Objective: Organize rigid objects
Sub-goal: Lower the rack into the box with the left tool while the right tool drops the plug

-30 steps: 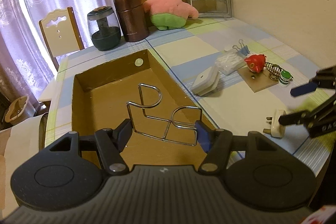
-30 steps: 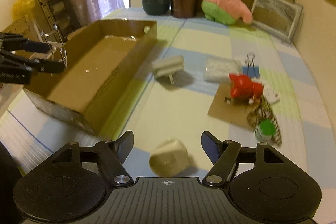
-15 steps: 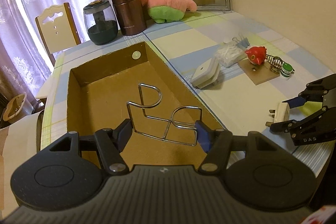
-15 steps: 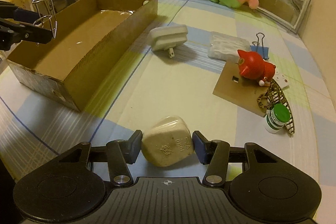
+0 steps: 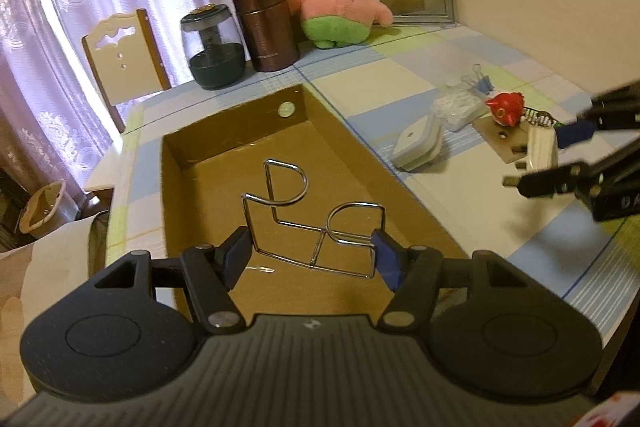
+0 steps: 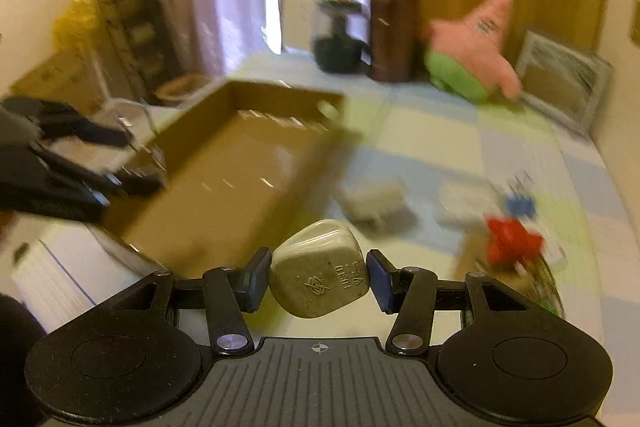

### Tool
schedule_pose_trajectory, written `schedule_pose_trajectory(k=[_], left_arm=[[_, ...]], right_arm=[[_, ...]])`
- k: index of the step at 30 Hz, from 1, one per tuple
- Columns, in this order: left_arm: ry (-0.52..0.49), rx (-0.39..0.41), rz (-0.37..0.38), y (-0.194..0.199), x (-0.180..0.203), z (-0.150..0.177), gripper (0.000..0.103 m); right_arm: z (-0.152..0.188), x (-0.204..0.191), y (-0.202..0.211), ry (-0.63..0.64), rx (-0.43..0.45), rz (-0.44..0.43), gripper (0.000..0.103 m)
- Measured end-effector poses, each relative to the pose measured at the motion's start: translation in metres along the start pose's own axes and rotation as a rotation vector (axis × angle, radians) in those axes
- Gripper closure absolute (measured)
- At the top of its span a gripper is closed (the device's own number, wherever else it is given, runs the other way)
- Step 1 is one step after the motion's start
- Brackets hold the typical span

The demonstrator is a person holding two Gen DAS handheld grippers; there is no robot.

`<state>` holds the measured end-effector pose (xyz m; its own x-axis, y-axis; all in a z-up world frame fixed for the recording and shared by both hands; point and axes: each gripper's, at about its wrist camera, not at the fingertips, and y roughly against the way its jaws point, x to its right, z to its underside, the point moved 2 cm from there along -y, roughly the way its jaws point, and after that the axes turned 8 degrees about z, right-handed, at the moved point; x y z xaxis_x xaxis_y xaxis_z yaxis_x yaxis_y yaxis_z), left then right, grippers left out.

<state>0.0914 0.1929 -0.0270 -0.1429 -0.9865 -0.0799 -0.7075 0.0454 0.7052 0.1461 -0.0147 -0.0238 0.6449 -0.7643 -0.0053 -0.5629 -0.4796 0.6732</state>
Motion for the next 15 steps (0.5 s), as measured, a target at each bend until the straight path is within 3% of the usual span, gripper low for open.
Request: schedule_pose_trajectory(k=[6, 15], left_arm=[[0.005, -0.008, -0.028, 0.005, -0.018, 0.005, 0.042], [0.028, -0.044, -0.038, -0.006, -0.041, 0.020, 0.042]], right_arm=[[-0.027, -0.042, -0.016, 0.072, 0.018, -0.090, 0.054], [-0.025, -0.074, -0.063, 0.126, -0.051, -0.131, 0.054]])
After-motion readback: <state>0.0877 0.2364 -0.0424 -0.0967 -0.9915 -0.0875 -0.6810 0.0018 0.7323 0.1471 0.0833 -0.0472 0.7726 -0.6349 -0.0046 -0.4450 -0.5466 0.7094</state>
